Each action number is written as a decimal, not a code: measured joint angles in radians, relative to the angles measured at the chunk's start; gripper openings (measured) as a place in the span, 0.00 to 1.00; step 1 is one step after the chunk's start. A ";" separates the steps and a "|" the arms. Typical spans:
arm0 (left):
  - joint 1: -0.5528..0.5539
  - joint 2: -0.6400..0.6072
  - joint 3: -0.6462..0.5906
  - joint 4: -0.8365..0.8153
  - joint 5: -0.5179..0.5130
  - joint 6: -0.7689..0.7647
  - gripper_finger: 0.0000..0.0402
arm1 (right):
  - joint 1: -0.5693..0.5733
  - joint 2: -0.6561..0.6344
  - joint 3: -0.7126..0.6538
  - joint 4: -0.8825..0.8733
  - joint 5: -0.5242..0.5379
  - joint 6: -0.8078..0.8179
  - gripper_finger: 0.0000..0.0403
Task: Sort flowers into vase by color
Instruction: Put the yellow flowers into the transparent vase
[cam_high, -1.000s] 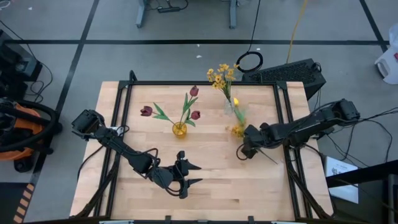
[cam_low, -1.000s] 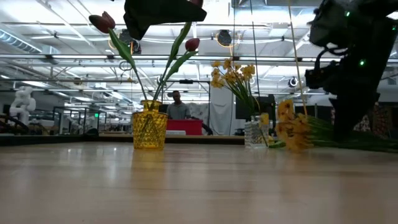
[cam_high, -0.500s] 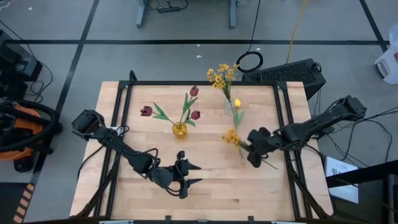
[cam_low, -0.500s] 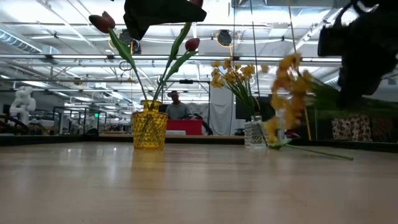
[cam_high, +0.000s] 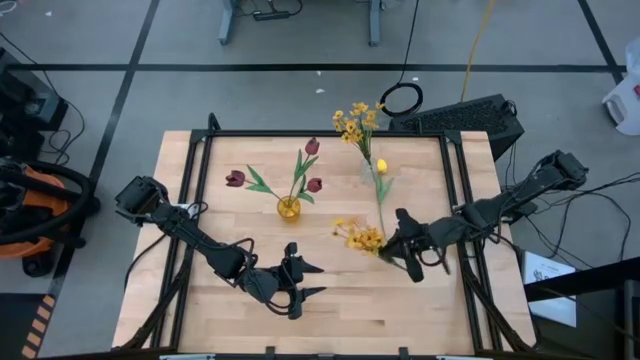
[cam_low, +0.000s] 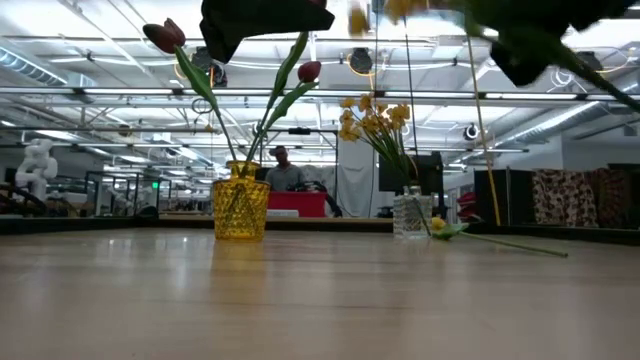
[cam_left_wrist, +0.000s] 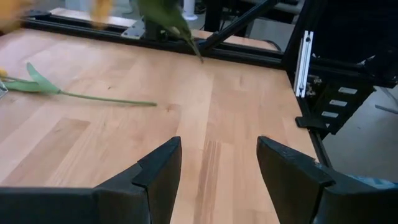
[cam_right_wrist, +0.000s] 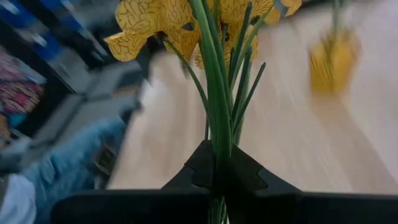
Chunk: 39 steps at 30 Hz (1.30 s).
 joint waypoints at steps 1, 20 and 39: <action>0.000 0.000 0.000 0.007 0.000 0.000 0.53 | 0.004 0.000 0.000 0.048 0.000 -0.029 0.02; 0.023 0.054 0.001 0.313 -0.017 0.224 0.53 | 0.043 0.300 0.001 1.023 0.083 -0.440 0.02; 0.048 0.084 0.001 0.392 -0.008 0.280 0.53 | 0.040 0.631 0.060 1.591 -0.060 -0.665 0.02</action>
